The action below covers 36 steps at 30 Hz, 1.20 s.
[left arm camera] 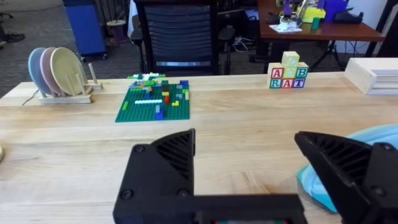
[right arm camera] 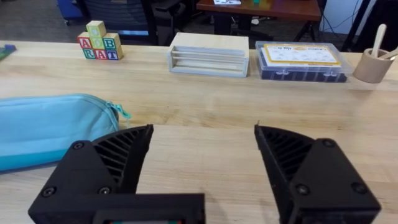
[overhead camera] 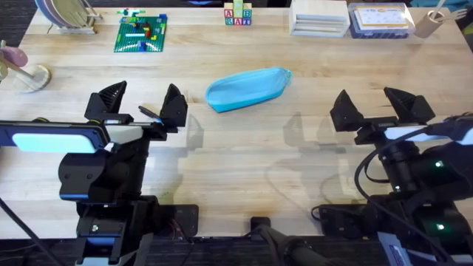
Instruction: Unzip the bag, pick up the pens from the table one at a time and place them inside, then zip the bag closed.
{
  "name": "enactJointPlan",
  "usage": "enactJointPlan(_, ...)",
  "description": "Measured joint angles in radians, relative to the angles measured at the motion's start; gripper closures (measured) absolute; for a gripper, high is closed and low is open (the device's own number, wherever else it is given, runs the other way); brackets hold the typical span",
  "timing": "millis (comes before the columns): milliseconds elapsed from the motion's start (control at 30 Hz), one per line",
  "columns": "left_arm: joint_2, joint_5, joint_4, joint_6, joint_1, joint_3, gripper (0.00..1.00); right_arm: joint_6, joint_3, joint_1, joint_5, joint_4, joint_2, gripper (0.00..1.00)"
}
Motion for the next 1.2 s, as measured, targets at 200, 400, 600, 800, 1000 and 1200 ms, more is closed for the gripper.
enactJointPlan(200,0.000,0.000,0.000,0.000,0.000,0.000,0.006,0.000,0.000,0.000,0.000,0.000,0.000,0.004)
enactJointPlan(400,0.000,0.000,0.000,0.000,0.000,0.000,0.006,0.000,0.000,0.000,0.000,-0.002,0.000,0.004)
enactJointPlan(600,0.000,0.000,0.000,0.000,0.000,0.000,0.006,0.000,0.000,0.000,0.000,-0.002,0.000,0.004)
enactJointPlan(800,0.000,0.001,0.001,0.000,0.000,0.000,0.008,0.026,0.002,0.000,0.000,0.000,0.000,0.004)
enactJointPlan(1000,0.000,0.001,-0.082,0.000,0.000,0.051,0.007,0.053,0.086,0.000,-0.002,-0.069,0.002,0.004)
enactJointPlan(1200,0.001,0.000,-0.263,0.000,0.000,0.215,0.007,0.057,0.246,0.000,-0.004,-0.195,0.002,0.004)
